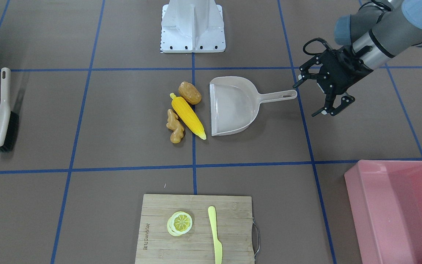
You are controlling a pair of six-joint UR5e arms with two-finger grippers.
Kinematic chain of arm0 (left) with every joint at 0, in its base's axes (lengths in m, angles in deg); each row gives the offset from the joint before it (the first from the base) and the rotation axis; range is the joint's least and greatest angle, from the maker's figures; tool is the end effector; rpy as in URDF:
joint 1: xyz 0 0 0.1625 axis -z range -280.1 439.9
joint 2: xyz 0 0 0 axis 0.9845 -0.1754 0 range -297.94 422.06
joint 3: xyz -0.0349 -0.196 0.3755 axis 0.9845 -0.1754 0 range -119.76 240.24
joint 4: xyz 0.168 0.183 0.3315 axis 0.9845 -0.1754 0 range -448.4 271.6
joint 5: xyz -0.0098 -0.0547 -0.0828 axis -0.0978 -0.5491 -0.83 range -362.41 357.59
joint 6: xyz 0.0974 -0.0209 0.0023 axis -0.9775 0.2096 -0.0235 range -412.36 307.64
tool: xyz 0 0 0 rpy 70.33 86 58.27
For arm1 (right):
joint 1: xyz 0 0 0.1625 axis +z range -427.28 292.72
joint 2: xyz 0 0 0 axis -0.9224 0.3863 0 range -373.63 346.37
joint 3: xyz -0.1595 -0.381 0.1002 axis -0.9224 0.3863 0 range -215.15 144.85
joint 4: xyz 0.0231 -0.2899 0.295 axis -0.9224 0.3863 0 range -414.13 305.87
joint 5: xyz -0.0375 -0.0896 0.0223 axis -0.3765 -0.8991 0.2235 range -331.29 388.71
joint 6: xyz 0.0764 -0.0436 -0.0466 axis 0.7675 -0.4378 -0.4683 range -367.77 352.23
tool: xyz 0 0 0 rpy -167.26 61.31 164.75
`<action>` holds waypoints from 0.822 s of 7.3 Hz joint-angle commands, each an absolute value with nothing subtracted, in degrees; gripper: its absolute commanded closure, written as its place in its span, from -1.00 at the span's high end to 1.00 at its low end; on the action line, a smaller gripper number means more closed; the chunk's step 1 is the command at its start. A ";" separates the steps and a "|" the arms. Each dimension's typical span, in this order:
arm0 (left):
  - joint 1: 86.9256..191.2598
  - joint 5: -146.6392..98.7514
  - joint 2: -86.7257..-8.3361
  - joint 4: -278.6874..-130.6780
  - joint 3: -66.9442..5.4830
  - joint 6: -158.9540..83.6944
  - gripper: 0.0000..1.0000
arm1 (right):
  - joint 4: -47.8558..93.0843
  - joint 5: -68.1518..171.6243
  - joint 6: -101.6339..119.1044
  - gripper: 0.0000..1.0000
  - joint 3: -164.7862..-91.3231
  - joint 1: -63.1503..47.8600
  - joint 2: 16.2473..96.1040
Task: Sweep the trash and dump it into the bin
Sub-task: 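Grasp the white dustpan handle with the left gripper while the right reaches the brush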
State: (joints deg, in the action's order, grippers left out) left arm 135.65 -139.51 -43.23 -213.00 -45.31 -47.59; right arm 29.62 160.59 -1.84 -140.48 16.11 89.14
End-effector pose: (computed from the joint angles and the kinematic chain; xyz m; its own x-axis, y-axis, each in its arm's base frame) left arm 0.2609 -0.4903 0.3088 0.2065 0.9021 -0.3790 -0.2175 0.4200 0.8811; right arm 0.0195 -0.4127 0.6175 0.7357 -0.0848 0.6720 0.0380 0.9957 0.0841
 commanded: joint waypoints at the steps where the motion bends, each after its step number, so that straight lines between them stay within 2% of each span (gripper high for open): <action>1: 134.04 -139.26 -42.35 -215.57 -46.72 -47.53 0.97 | 27.63 160.99 11.97 1.00 -143.15 12.90 87.36; 3: 124.42 -129.48 -41.47 -223.96 -46.72 -47.53 0.97 | 26.82 161.60 16.54 1.00 -145.70 8.53 87.36; 6: 121.12 -126.07 -38.75 -229.71 -46.46 -50.05 0.97 | 20.24 161.60 30.23 0.98 -145.45 0.06 89.02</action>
State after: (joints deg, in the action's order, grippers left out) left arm 121.84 -126.77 -39.31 -226.98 -46.69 -48.16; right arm 22.85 161.48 24.38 -145.88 3.29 88.44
